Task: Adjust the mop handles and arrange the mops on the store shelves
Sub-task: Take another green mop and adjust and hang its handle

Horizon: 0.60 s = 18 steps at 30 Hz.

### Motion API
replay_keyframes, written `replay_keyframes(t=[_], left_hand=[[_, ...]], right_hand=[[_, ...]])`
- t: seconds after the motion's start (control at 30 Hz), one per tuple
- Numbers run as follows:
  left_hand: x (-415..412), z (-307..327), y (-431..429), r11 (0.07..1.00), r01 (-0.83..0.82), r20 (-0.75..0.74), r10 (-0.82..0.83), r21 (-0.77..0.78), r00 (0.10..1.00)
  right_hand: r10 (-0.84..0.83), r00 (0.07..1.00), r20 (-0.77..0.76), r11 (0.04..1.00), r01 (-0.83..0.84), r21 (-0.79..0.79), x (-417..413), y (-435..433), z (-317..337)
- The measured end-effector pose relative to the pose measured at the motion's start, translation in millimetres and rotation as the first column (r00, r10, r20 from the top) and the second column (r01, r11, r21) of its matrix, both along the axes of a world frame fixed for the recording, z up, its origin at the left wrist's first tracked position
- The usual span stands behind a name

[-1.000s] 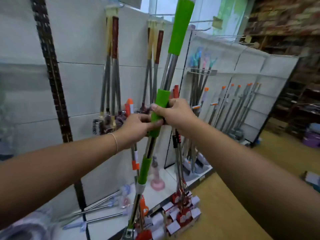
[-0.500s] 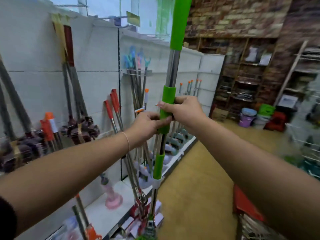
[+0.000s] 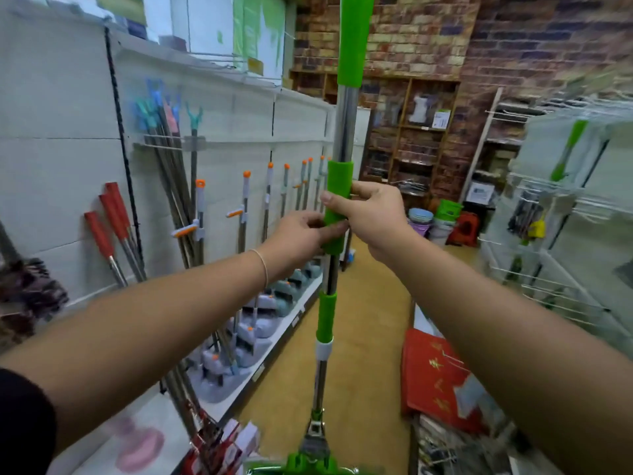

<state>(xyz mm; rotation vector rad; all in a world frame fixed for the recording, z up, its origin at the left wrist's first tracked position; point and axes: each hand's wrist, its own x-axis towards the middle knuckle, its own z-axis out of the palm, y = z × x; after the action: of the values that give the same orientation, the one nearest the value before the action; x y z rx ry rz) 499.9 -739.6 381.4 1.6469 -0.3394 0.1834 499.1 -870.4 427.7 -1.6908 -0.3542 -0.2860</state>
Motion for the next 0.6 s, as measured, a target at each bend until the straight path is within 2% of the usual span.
replay_keyframes(t=[0.33, 0.6], left_hand=[[125.8, -27.4, -51.6, 0.990, 0.136, -0.040, -0.135, 0.030, 0.990], [255.0, -25.0, -69.9, 0.957, 0.288, -0.094, -0.282, 0.047, 0.955]], right_hand=[[-0.163, 0.987, -0.010, 0.986, 0.163, -0.023, 109.1, -48.1, -25.9], [-0.307, 0.950, -0.063, 0.951, 0.303, -0.066, 229.0, -69.7, -28.4]])
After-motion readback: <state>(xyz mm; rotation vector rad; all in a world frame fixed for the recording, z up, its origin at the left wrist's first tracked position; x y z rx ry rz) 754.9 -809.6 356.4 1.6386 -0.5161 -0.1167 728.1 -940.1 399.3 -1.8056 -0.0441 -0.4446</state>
